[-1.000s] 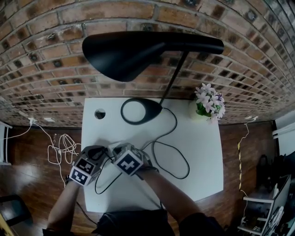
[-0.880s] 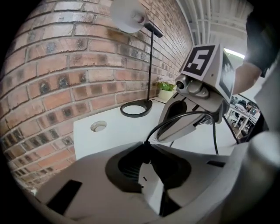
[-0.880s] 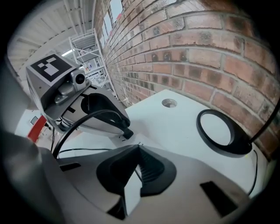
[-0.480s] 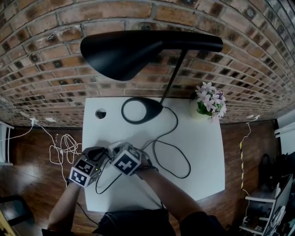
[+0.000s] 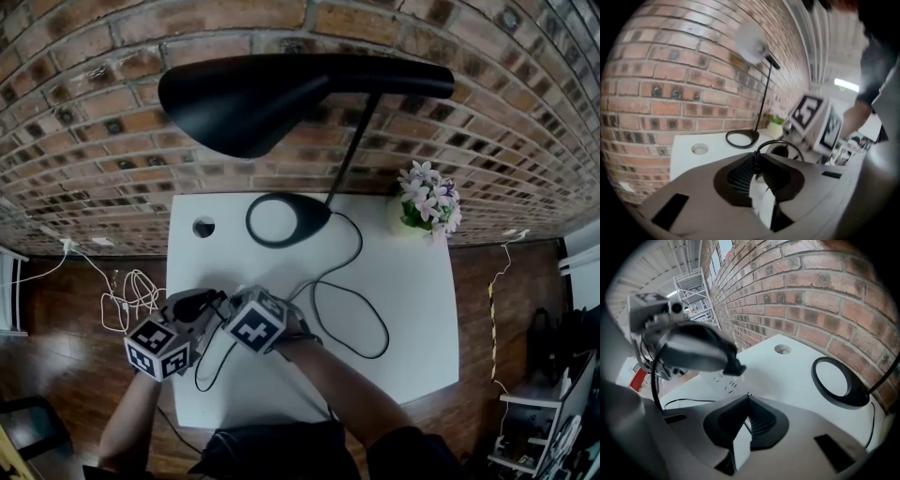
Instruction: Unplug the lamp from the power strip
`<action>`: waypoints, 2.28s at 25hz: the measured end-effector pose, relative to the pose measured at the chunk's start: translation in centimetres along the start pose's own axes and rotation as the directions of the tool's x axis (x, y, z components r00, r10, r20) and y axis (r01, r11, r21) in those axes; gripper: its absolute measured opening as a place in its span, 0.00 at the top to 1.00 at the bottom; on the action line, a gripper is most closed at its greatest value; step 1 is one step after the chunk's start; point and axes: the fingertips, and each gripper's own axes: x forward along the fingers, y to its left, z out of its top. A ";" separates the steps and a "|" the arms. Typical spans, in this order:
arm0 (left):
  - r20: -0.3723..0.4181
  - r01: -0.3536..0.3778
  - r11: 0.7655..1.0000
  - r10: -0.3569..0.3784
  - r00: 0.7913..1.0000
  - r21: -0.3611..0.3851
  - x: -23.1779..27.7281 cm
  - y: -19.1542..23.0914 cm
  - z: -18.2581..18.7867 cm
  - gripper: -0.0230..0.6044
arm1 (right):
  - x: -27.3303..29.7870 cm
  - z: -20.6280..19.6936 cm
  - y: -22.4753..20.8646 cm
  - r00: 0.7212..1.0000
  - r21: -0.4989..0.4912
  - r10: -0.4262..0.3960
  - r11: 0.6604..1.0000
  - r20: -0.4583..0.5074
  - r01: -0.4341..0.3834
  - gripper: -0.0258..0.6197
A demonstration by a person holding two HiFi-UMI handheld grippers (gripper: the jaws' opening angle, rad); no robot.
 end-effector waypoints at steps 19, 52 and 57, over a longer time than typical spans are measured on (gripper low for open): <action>0.022 -0.089 0.984 0.087 0.996 0.156 -2.3 0.5 3.7 0.87 | -0.5 -0.7 -0.4 1.000 0.043 0.006 0.999 0.025 -0.007 0.96; -0.030 -0.254 0.967 0.254 0.967 0.005 4.5 10.8 3.1 0.87 | -8.9 -0.2 -3.6 0.960 0.255 0.046 0.959 0.275 -0.119 0.96; -0.034 -0.289 0.957 0.288 0.957 -0.015 6.0 13.6 3.1 0.87 | -8.6 -0.2 -4.6 0.960 0.269 0.045 0.955 0.277 -0.122 0.96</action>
